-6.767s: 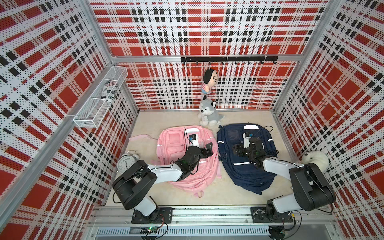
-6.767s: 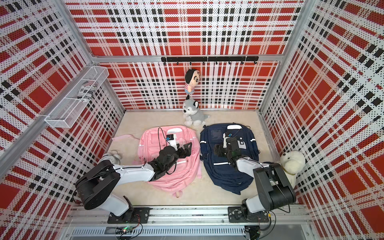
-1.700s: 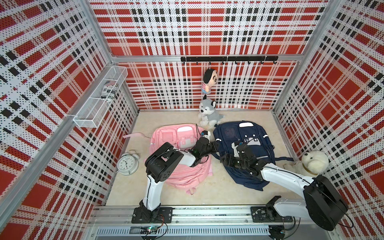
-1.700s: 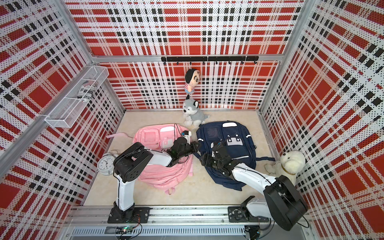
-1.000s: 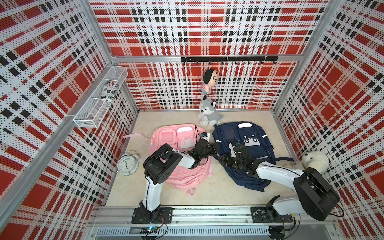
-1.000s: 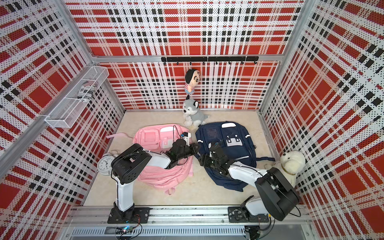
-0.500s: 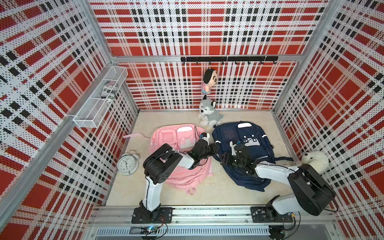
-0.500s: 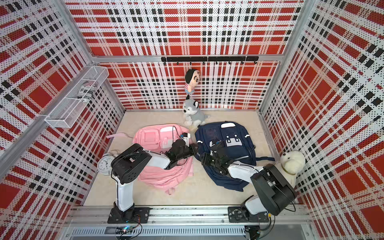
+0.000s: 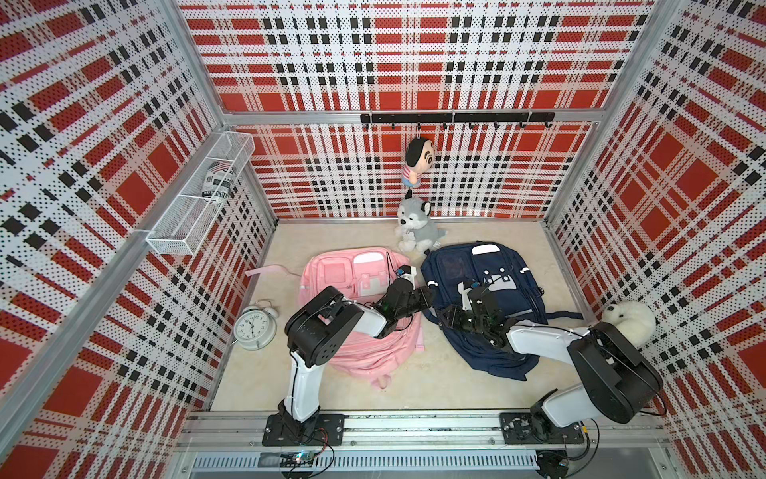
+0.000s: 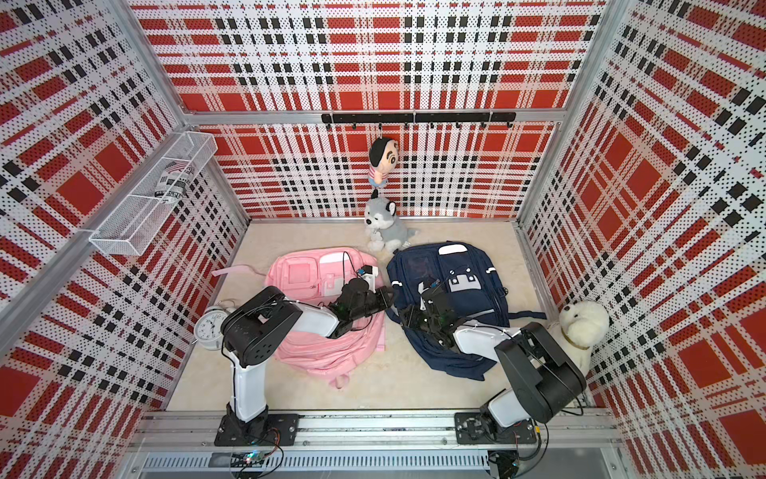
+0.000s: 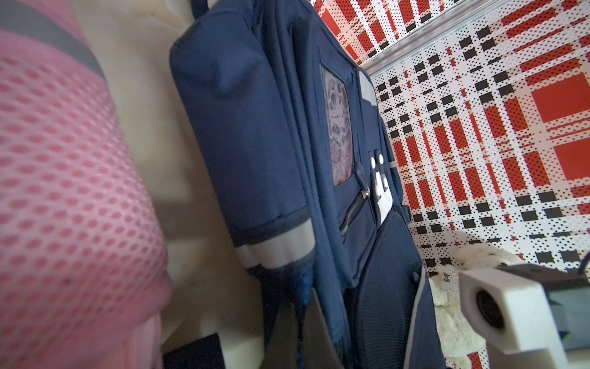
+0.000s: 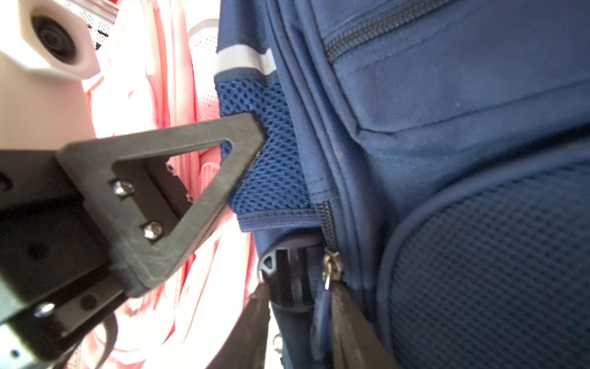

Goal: Zip up the backpack
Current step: Zip the zipper on the backpack.

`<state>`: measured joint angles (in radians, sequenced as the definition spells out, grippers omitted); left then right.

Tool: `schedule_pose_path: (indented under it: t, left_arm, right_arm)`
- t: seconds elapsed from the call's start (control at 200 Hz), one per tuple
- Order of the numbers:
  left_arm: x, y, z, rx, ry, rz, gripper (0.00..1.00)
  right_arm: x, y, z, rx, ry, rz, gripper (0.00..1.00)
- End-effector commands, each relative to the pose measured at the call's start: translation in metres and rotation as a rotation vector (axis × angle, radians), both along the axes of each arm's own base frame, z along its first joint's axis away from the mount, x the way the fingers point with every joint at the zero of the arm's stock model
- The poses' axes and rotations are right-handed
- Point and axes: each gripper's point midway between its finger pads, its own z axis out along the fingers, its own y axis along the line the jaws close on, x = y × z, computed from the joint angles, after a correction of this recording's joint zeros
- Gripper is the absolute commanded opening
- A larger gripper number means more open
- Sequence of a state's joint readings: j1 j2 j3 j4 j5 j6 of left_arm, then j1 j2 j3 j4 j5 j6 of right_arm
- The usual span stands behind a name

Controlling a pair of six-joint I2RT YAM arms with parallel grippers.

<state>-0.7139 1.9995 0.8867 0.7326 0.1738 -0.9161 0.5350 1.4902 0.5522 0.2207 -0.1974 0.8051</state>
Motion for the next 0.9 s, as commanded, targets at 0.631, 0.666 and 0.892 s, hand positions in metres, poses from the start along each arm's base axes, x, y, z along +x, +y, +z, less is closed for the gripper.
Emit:
schedule_pose_path:
  t: [0.631,0.666,0.892]
  left_arm:
    - [0.012,-0.007,0.055,-0.114,-0.120,0.000,0.00]
    - [0.015,-0.006,0.056,-0.115,-0.124,0.004,0.00]
    - [0.024,-0.001,0.056,-0.112,-0.131,0.019,0.00]
  right_arm:
    - [-0.028,-0.026,-0.035,-0.083,0.183,0.026,0.09]
    - [-0.027,-0.026,-0.035,-0.084,0.179,0.031,0.07]
    - [-0.027,-0.026,-0.030,-0.089,0.173,0.055,0.01]
